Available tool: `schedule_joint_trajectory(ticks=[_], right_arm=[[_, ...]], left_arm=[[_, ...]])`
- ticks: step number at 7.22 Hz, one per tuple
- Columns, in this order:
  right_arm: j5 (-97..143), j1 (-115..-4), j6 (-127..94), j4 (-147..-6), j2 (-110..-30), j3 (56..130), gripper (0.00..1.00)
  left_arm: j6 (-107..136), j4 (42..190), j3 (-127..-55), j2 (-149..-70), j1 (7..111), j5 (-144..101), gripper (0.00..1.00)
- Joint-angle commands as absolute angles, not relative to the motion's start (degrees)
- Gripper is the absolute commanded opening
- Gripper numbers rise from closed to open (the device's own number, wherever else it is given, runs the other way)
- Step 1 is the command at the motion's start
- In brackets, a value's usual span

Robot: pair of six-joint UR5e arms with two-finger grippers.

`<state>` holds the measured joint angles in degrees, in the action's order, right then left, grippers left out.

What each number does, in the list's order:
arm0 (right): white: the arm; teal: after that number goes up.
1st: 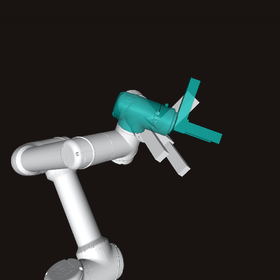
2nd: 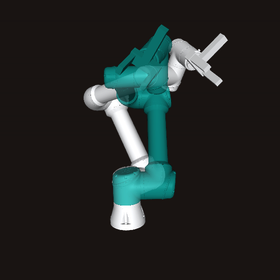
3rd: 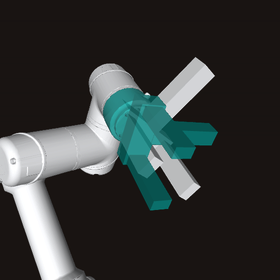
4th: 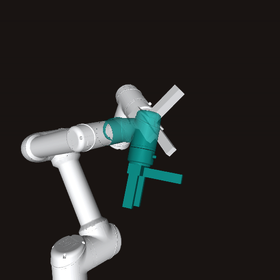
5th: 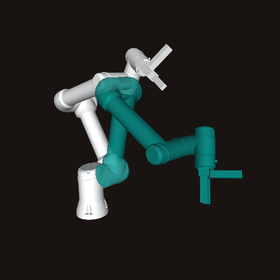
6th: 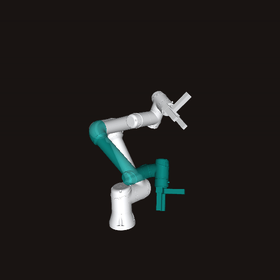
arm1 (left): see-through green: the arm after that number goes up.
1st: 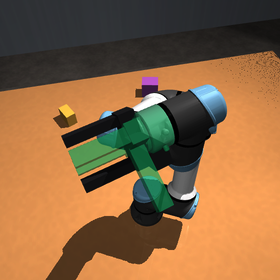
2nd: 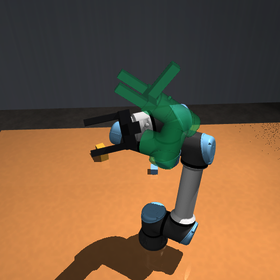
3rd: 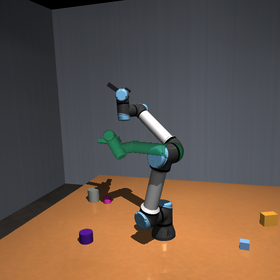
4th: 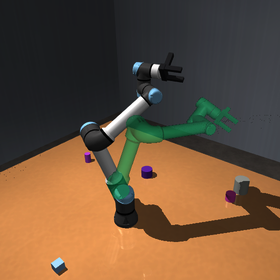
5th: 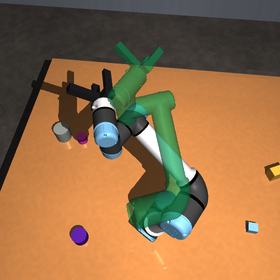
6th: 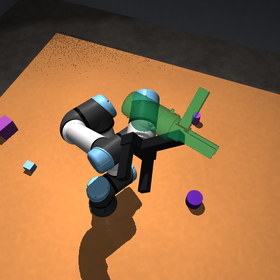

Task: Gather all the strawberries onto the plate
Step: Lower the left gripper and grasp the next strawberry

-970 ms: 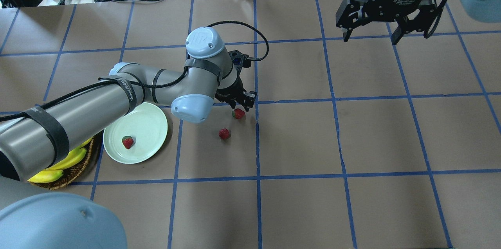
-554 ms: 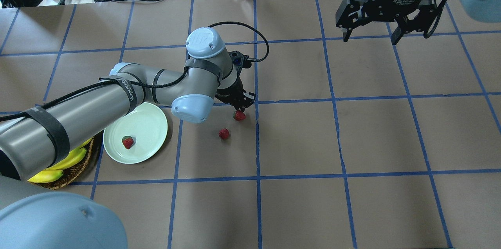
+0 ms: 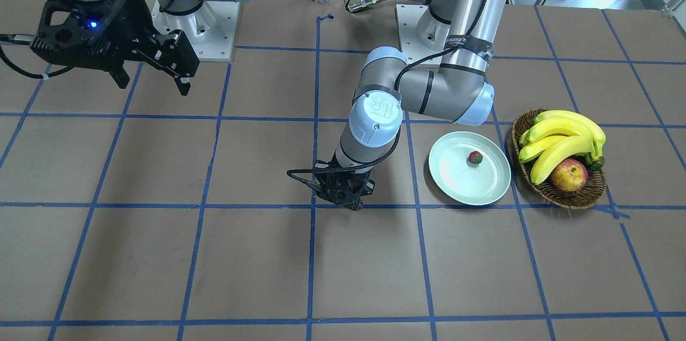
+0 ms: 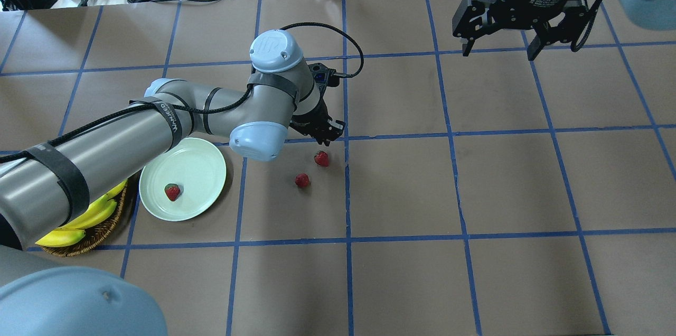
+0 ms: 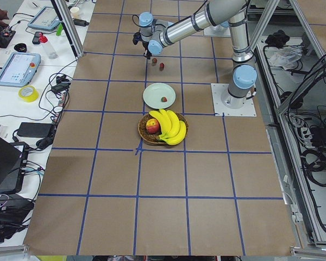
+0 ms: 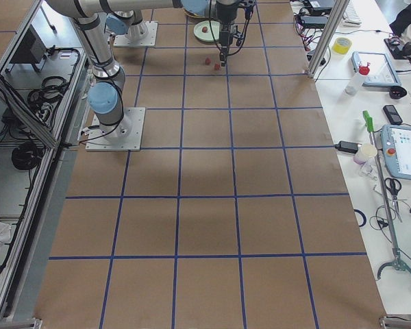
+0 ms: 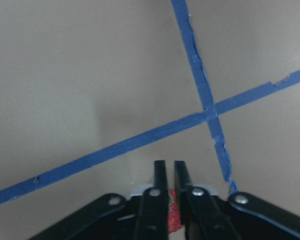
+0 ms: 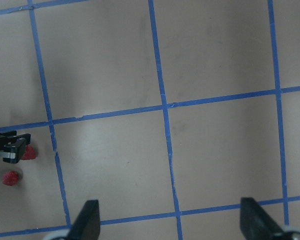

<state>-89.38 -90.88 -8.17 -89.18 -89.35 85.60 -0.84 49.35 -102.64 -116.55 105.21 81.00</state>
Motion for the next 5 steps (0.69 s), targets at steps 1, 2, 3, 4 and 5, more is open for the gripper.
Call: schedule_joint_trajectory(ticks=[1,2,3,4,5], right_arm=[[-89.4,-90.9,-8.2,-89.2,-89.3,85.6,1.00],[-89.4,-90.9,-8.2,-89.2,-89.3,85.6,1.00],[-89.4,-90.9,-8.2,-89.1,-89.3,85.6,1.00],[-89.4,-90.9,-8.2,-89.1,-89.3,85.6,1.00],[-89.4,-90.9,-8.2,-89.1,-89.3,85.6,1.00]], left_arm=[[4.4,49.4,-102.9,-117.1,105.2,81.1,1.00],[4.5,49.5,-103.4,-117.2,105.2,81.3,1.00],[4.6,49.5,-104.7,-117.1,105.1,81.6,1.00],[4.6,49.4,-105.7,-117.1,105.2,81.5,1.00],[5.0,49.4,-105.8,-117.1,105.2,81.6,1.00]])
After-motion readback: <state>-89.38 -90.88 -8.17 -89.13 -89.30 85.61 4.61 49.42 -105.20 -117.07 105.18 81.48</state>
